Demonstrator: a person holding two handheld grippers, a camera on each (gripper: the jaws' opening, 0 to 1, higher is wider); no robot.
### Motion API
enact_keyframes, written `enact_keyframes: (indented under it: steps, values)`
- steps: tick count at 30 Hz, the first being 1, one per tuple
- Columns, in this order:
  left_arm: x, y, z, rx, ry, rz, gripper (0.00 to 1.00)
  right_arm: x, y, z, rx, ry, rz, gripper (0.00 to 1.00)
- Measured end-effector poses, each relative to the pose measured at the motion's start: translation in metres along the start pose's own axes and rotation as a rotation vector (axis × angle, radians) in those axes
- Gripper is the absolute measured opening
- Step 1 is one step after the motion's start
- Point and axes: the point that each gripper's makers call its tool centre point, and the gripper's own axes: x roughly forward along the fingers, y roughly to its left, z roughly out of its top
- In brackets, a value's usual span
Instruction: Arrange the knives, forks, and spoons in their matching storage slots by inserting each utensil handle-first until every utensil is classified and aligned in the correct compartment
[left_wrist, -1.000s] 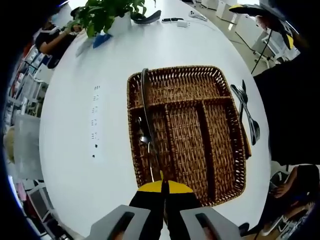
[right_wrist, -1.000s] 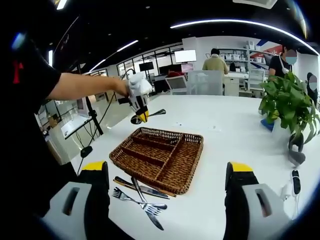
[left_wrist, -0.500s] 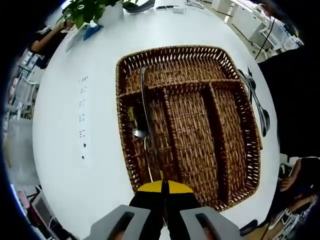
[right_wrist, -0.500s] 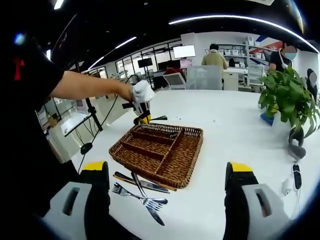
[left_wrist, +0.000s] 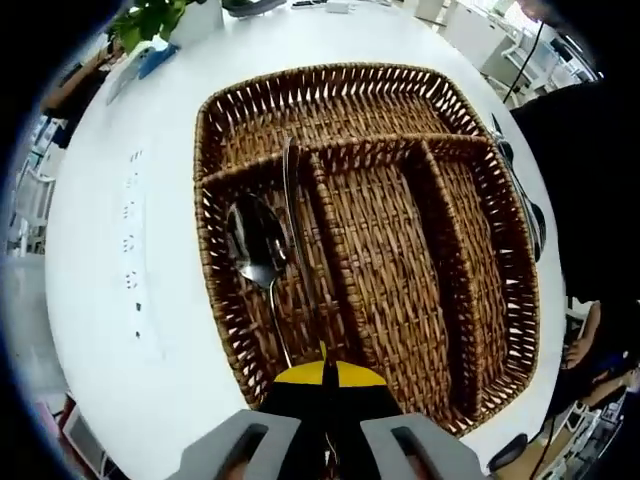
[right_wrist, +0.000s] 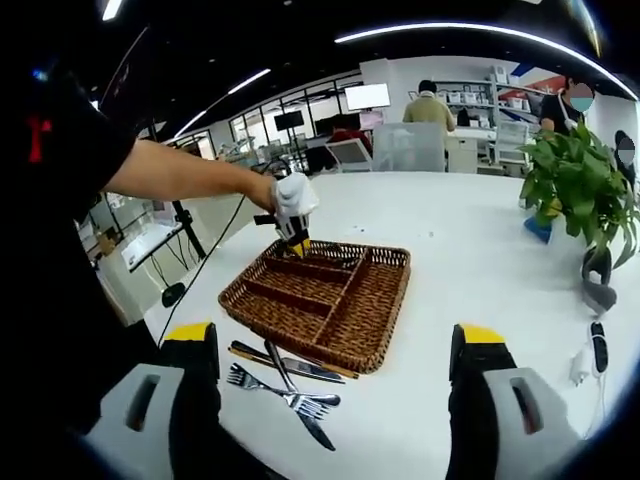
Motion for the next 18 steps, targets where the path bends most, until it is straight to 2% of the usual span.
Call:
enact_keyframes:
  steps: [15,18]
  values:
    - [0.017,0.001,-0.003,-0.009,0.006,-0.011,0.0,0.001,-0.003,0.0,-0.002,0.015,-0.009,0.97]
    - [0.022,0.001,-0.006,0.005,0.023,0.005,0.0,0.003,-0.002,0.0,-0.006,0.018,-0.007,0.96]
